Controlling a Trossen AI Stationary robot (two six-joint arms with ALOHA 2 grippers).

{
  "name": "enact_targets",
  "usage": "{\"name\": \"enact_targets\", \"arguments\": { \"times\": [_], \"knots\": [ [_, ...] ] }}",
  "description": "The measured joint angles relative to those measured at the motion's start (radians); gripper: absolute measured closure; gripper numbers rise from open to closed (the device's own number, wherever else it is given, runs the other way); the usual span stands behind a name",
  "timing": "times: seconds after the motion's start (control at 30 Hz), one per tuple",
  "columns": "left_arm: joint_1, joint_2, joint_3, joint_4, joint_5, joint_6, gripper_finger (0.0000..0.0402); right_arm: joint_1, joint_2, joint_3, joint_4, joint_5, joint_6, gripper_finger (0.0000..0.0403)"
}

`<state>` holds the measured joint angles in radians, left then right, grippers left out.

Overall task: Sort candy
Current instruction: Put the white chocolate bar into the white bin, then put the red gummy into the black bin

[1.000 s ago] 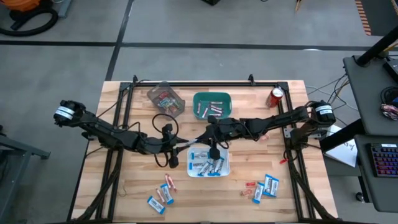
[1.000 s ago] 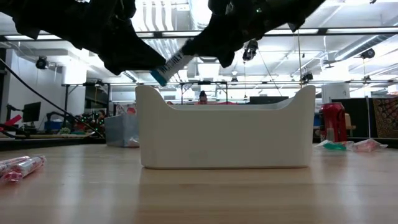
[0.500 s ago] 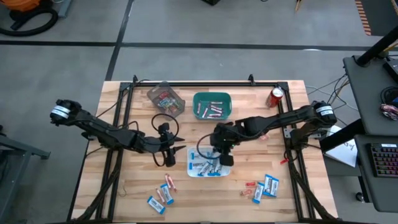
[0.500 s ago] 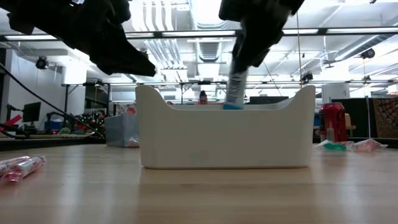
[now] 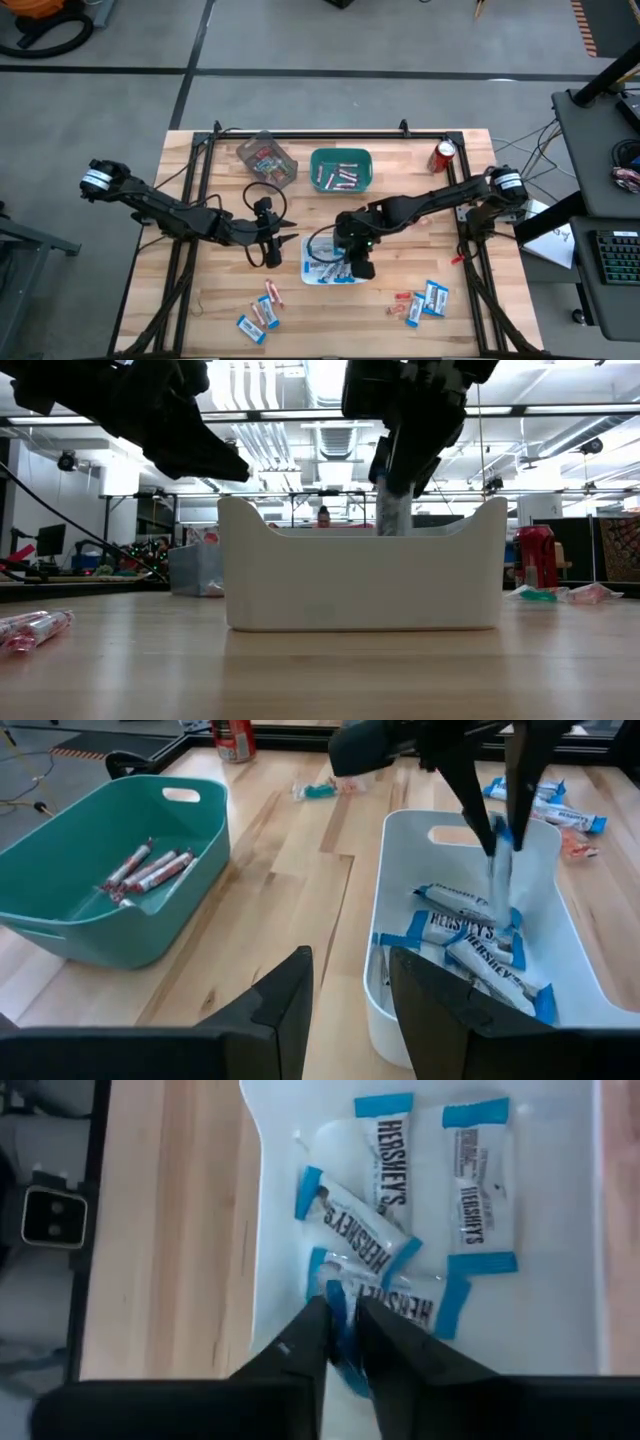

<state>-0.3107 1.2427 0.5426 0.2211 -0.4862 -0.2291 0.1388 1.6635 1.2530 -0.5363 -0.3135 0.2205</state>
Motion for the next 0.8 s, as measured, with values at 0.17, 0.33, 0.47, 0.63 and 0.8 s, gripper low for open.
{"name": "enact_targets", "arguments": {
  "times": [0.17, 0.33, 0.47, 0.63, 0.8],
  "knots": [
    [0.000, 0.000, 0.000, -0.005, 0.000, 0.000, 0.0283, 0.000, 0.014, 0.000, -0.008, 0.028, 0.014, 0.0291],
    [0.000, 0.000, 0.000, -0.011, 0.000, 0.000, 0.0283, -0.001, 0.001, 0.001, -0.012, 0.128, 0.018, 0.0251],
    [0.000, 0.000, 0.000, -0.013, 0.002, 0.000, 0.0283, -0.001, -0.016, 0.002, -0.013, 0.133, 0.017, 0.0235],
    [0.000, 0.000, 0.000, -0.013, 0.068, -0.006, 0.0283, 0.004, -0.040, 0.002, -0.013, 0.132, 0.023, 0.0234],
    [0.000, 0.000, 0.000, -0.014, 0.141, -0.026, 0.0283, 0.023, -0.076, 0.002, -0.029, 0.131, 0.103, 0.0242]
  ]
}}
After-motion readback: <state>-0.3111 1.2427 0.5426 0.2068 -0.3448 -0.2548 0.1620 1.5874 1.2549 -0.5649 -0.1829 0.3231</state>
